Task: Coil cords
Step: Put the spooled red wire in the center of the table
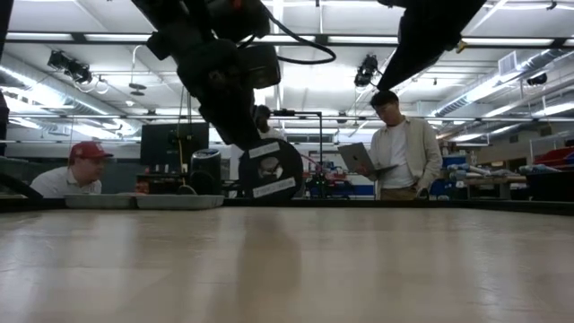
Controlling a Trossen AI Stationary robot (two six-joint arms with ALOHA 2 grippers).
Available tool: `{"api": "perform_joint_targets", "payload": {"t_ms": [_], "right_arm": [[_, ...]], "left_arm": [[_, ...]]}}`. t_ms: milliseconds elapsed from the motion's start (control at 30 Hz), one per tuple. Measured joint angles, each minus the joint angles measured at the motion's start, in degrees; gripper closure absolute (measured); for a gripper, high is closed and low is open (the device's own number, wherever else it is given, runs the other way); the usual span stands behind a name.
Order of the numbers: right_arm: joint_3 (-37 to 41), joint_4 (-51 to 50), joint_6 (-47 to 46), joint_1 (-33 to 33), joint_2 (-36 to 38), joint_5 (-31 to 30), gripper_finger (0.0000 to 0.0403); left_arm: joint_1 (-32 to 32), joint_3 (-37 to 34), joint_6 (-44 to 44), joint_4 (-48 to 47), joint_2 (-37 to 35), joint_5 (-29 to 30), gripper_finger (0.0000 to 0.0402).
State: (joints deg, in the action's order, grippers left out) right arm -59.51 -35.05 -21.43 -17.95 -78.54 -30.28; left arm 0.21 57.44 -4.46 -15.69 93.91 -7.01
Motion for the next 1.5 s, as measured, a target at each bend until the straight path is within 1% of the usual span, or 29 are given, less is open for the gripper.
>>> {"api": "perform_joint_targets", "payload": {"t_ms": [200, 300, 367, 667, 967, 1200, 1267, 1367, 1500], "right_arm": [[0.0, -0.3, 0.0, 0.0, 0.0, 0.0, 0.0383], [0.0, -0.3, 0.0, 0.0, 0.0, -0.1, 0.0383], [0.0, -0.3, 0.0, 0.0, 0.0, -0.1, 0.0383], [0.0, -0.2, -0.8, -0.1, 0.0, -0.1, 0.0383], [0.0, -0.2, -0.9, -0.1, 0.0, -0.1, 0.0383], [2.4, 2.2, -1.0, -0.1, 0.0, -0.1, 0.0383], [3.5, 4.0, -1.0, -0.1, 0.0, -0.1, 0.0383], [3.8, 4.2, -1.0, 0.0, 0.0, -0.1, 0.0383], [3.8, 4.6, -0.3, 0.1, 0.0, -0.1, 0.0383]], "left_arm": [[-0.3, 0.0, 0.0, -0.3, 0.4, 1.5, 0.0402], [-1.0, 0.0, 1.1, 0.0, 0.3, 4.6, 0.0402], [-1.3, 0.0, 1.3, -0.1, 0.3, 5.5, 0.0402], [-1.5, 0.0, 1.4, -1.1, 0.3, 5.8, 0.0402], [-1.5, 0.0, 1.4, -2.2, 1.8, 5.8, 0.0402], [-1.5, 0.0, 1.4, -2.0, 1.9, 5.8, 0.0401], [-1.5, 0.0, 1.4, -2.0, 1.9, 5.8, 0.0398], [-1.5, 0.0, 1.4, -2.1, 1.9, 5.8, 0.039], [-1.5, 0.0, 1.4, -2.4, 1.9, 6.1, 0.0368]]}}
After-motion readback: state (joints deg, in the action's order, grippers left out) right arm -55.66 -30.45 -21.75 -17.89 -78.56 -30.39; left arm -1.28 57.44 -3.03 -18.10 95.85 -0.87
